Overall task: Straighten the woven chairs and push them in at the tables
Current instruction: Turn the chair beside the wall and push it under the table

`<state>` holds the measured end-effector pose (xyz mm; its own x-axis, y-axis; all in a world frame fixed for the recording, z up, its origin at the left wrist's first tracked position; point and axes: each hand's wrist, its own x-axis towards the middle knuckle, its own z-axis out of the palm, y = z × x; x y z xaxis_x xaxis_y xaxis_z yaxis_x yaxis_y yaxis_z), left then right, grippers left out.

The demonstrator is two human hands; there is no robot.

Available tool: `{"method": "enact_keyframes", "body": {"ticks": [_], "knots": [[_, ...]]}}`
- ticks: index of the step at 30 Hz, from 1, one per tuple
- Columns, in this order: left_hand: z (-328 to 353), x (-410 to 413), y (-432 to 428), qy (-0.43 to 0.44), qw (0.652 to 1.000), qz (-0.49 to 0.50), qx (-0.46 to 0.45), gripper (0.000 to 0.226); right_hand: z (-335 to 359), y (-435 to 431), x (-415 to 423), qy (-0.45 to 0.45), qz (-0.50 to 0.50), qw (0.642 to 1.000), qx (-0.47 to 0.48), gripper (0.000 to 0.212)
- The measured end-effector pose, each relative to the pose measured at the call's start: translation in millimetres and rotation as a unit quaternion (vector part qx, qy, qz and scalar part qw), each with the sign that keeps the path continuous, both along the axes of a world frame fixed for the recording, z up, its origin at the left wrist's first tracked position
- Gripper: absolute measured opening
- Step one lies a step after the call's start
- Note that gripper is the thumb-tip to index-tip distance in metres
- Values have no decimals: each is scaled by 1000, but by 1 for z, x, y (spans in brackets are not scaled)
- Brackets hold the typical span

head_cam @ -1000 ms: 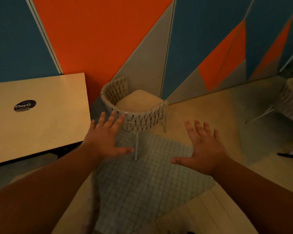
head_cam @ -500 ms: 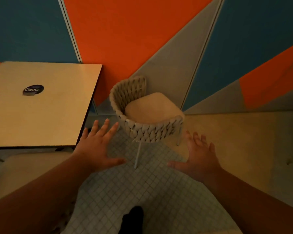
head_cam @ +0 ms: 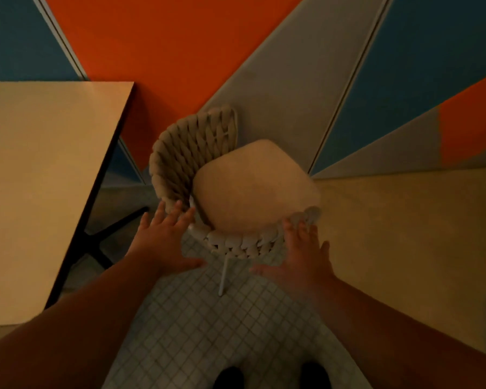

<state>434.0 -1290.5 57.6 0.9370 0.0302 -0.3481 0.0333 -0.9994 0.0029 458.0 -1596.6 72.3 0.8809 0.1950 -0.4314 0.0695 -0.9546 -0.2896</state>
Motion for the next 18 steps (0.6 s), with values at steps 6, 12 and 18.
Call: {"method": "enact_keyframes", "body": {"ticks": [6,12,18], "knots": [[-64,82,-10,62,995,-31,69,118,-63,38,82,11,98,993,-62,125],[-119,109,-1,-16,992,-82,92,90,-98,50,107,-13,115,988,-107,96],[-123,100,-12,10,997,-32,67,90,-95,38,108,-15,133,985,-106,93]]}}
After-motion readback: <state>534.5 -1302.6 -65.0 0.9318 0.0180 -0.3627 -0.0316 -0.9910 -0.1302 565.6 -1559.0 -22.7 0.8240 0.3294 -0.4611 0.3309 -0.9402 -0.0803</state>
